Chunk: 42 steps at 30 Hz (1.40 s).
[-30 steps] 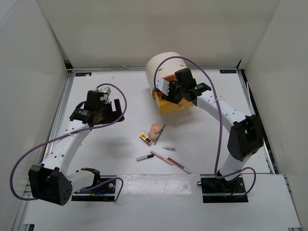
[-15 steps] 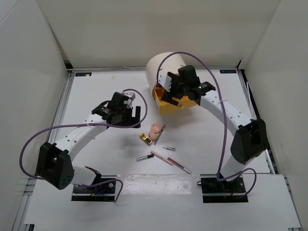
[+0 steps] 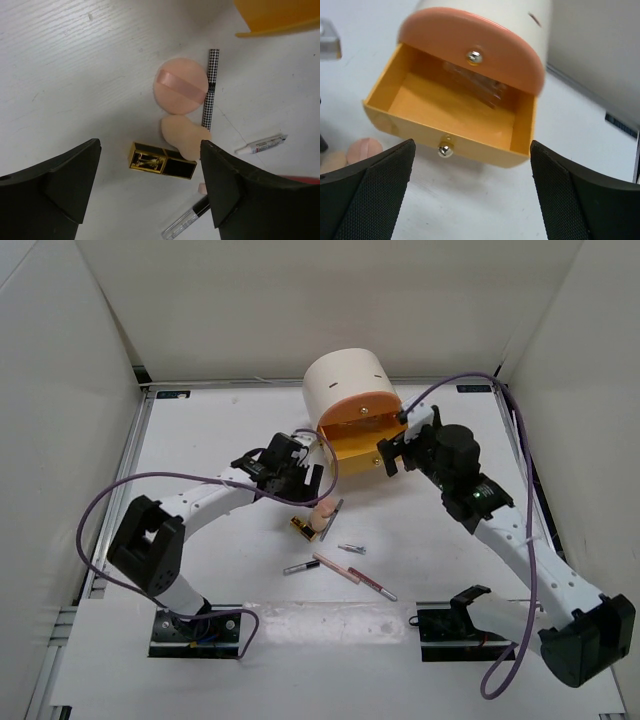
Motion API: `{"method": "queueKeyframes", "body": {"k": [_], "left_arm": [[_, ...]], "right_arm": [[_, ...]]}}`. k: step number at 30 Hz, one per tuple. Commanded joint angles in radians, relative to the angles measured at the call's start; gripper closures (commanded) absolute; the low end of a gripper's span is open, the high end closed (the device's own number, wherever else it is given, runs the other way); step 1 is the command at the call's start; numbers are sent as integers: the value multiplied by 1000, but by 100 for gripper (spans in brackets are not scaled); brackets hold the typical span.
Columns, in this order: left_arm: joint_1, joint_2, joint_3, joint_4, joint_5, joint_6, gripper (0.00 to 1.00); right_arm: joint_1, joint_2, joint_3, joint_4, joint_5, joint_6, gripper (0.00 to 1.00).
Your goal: Organize the makeup
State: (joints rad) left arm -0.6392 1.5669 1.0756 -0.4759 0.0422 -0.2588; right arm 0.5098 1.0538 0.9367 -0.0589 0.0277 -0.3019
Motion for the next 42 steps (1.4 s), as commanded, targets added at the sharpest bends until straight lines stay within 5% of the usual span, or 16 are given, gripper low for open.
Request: {"method": "queueKeyframes", "body": {"k": [1, 3, 13, 26, 32, 39, 42], "left_arm": [[-8, 53, 41, 71, 19, 23, 13], [-10, 83, 53, 68, 53, 18, 22], [-25, 157, 43, 169, 90, 0, 27], [-120, 231, 9, 169, -191, -105, 47], [-131, 148, -124, 305, -128, -131, 47], [-157, 206, -129, 335, -189, -148, 59], [-163, 200, -123, 329, -208, -160, 72]], "right_arm": [[-10, -60, -27, 72, 248, 257, 3], [-7, -75, -25, 16, 288, 261, 3], [-7, -126, -53, -150, 353, 291, 2], [-13, -238, -79, -199, 445, 297, 2], [-13, -238, -81, -196, 439, 293, 2], [-13, -244, -79, -190, 426, 294, 2], [-13, -244, -81, -193, 420, 294, 2]]}}
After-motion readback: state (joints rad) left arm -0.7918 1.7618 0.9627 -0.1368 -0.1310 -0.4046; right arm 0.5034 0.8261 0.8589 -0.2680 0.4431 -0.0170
